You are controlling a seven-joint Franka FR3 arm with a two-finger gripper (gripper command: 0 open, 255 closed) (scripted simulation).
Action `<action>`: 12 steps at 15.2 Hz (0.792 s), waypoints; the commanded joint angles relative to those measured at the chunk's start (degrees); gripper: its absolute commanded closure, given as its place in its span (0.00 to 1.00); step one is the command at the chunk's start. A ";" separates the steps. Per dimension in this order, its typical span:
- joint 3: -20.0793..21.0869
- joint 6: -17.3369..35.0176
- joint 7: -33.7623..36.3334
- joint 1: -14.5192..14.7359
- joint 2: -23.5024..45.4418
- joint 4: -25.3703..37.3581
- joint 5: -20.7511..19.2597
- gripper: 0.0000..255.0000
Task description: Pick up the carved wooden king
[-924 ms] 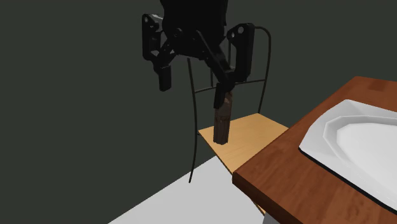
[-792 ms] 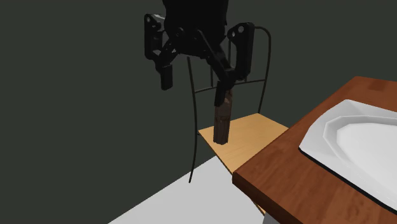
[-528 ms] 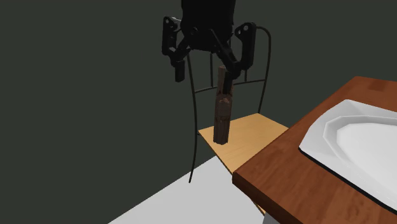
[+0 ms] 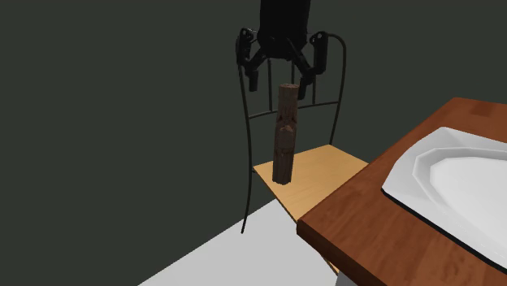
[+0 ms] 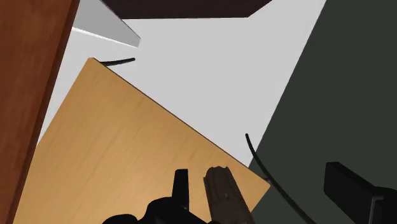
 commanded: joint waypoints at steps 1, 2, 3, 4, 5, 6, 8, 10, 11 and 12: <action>0.38 -1.65 0.27 0.19 5.85 6.88 -0.52 0.00; 0.54 -2.34 0.36 0.29 8.54 9.97 -0.81 0.00; 0.69 -3.14 0.45 0.40 11.30 13.22 -1.11 0.00; 0.83 -4.06 0.54 0.52 14.12 16.65 -1.43 0.00; 0.97 -5.11 0.63 0.66 17.03 20.30 -1.76 0.00; 1.10 -6.30 0.72 0.84 20.05 24.20 -2.11 0.00; 1.30 -9.24 0.87 1.26 26.58 33.05 -2.85 0.00; 1.40 -12.23 0.94 1.70 32.30 41.28 -3.47 0.00; 1.38 -11.18 0.92 1.68 31.81 39.73 -3.44 0.00; 1.37 -10.14 0.90 1.66 31.35 38.24 -3.41 0.00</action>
